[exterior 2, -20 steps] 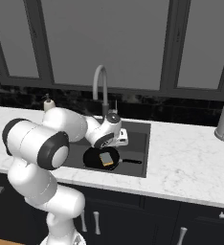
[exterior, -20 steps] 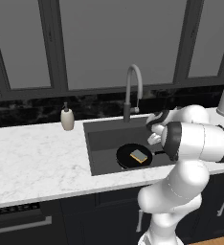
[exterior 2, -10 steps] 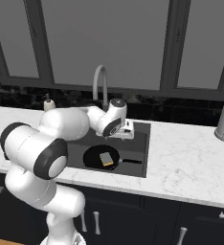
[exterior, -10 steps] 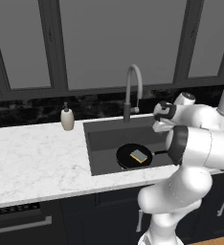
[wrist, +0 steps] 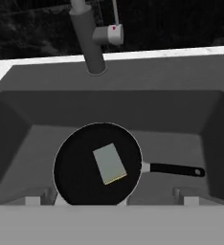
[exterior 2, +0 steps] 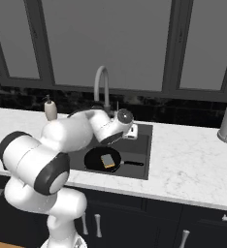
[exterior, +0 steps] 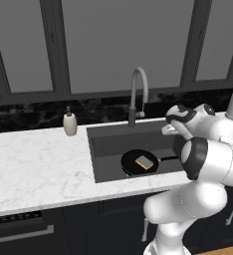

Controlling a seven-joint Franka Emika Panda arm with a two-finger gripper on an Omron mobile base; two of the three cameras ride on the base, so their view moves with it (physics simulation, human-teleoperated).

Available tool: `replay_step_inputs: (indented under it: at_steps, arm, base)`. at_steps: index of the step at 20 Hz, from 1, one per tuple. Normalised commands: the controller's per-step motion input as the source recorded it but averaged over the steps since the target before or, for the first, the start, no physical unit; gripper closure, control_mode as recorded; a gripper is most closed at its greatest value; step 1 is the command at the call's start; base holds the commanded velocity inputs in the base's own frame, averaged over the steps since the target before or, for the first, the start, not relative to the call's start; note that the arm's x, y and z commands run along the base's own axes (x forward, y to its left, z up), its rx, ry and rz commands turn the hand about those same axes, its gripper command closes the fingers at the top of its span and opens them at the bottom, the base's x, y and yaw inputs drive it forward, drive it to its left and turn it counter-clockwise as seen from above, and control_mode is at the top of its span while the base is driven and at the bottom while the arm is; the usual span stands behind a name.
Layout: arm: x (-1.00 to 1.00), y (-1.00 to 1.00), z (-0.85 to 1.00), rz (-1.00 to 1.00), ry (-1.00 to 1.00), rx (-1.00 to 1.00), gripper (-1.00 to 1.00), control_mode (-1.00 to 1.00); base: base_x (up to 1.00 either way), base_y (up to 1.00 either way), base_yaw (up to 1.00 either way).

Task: Pick the pan and sponge and place them into the sink. Then turn on the water.

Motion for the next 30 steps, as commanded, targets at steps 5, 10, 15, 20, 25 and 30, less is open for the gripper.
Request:
replay_step_inputs:
  at_steps: [5, 10, 15, 20, 25, 30]
  arm:
    - [-0.06, 0.00, 0.23, 0.00, -0.31, 0.03, -1.00, -1.00]
    - [-0.02, 0.00, 0.59, 0.00, -0.22, 0.00, -1.00, -1.00]
    - [0.00, 0.00, 0.61, 0.00, -0.16, 0.00, -1.00, -1.00]
    - [0.00, 0.04, 0.29, 0.01, -0.21, 0.00, -1.00, -1.00]
    - [0.00, 0.03, 0.08, 0.01, -0.21, 0.00, -1.00, -1.00]
    - [0.01, 0.00, -0.01, 0.02, -0.16, 0.00, -1.00, -1.00]
  base:
    - [0.00, 0.00, 0.00]
    - [0.00, 0.00, 0.00]
    - [0.00, 0.00, 0.00]
    - [0.00, 0.00, 0.00]
    - [0.00, 0.00, 0.00]
    - [0.00, 0.00, 0.00]
